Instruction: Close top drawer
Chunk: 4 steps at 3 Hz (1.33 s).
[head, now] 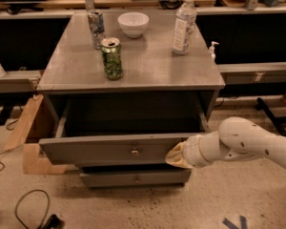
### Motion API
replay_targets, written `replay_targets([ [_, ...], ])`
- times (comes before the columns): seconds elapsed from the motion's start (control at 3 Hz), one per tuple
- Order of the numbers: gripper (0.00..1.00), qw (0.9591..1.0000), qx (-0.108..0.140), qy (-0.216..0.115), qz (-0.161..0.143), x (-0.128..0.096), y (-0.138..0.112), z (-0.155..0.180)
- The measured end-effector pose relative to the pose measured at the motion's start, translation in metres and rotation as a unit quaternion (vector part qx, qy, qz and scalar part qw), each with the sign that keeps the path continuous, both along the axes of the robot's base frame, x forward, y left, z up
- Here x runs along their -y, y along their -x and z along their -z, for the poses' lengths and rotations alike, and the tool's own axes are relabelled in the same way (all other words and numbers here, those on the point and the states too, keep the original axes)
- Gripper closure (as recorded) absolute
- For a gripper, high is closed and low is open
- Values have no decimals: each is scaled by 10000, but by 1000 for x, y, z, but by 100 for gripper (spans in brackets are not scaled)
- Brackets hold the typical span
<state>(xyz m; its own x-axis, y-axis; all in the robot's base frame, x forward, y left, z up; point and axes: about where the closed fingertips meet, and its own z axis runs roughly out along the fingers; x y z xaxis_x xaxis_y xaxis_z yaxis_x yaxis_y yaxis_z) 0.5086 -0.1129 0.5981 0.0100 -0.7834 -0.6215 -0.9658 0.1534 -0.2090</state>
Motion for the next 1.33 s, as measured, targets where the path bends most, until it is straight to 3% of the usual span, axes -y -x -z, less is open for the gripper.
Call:
replay_targets([
  [0.33, 100, 10000, 26, 12, -15, 4, -7, -1],
  [0.67, 100, 9999, 115, -9, 19, 12, -37, -5],
  [1.0, 100, 10000, 43, -36, 14, 23, -71, 4],
  [1.33, 100, 10000, 43, -36, 14, 23, -71, 4],
])
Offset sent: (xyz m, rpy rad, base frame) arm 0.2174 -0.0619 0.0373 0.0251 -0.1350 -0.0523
